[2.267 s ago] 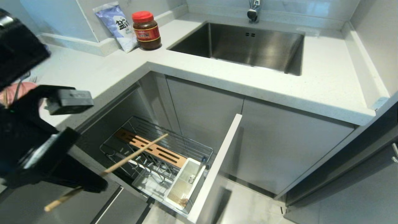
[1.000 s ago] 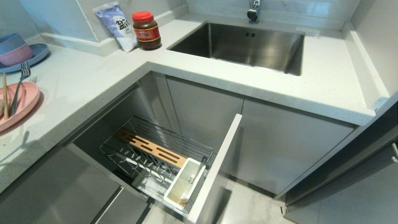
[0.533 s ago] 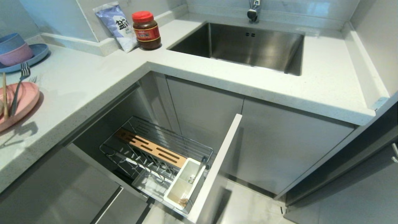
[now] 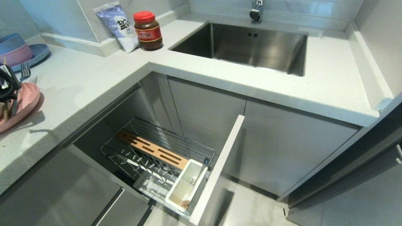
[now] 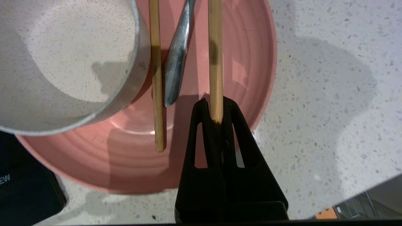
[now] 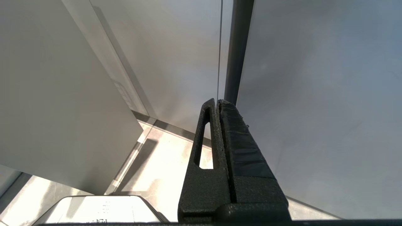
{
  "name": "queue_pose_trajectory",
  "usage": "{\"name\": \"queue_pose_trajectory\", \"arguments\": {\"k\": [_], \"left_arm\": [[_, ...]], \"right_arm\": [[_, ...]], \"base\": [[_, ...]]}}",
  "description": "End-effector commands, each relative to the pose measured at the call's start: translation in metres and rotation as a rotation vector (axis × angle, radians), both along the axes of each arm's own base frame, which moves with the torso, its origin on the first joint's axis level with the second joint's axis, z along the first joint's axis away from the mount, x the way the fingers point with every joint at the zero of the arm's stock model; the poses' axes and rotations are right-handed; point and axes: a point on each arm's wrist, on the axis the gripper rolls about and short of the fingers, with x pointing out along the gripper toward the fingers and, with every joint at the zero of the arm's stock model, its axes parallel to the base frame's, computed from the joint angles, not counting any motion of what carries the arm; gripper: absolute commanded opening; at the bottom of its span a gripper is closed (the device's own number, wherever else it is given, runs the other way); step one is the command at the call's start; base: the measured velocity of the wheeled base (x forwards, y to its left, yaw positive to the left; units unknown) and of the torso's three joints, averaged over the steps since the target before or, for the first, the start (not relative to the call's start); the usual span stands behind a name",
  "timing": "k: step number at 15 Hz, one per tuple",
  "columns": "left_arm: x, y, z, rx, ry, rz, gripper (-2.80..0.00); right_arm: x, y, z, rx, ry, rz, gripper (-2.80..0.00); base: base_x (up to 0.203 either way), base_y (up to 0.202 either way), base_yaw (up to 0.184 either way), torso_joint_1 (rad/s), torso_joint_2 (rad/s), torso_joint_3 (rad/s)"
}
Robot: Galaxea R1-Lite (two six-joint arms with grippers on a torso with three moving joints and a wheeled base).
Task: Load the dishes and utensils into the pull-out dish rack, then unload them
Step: Take the chopsticks out of the cupboard
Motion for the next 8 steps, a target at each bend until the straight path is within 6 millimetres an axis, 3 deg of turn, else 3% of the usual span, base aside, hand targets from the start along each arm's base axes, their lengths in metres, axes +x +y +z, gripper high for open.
{"name": "queue_pose_trajectory", "arguments": {"k": [1, 8], "left_arm": [[0.015, 0.009, -0.010, -0.013, 0.034, 0.017, -2.80], [0.028, 0.017, -0.016, -0.020, 0.051, 0.029, -2.80]], "right_arm": [[0.000, 0.000, 0.000, 0.000, -0.001, -0.001, -2.80], [0.000, 0.000, 0.000, 0.000, -0.002, -0.001, -2.80]], "base": [[0.000, 0.000, 0.000, 0.000, 0.00, 0.000], [0.000, 0.000, 0.000, 0.000, 0.00, 0.000]]}}
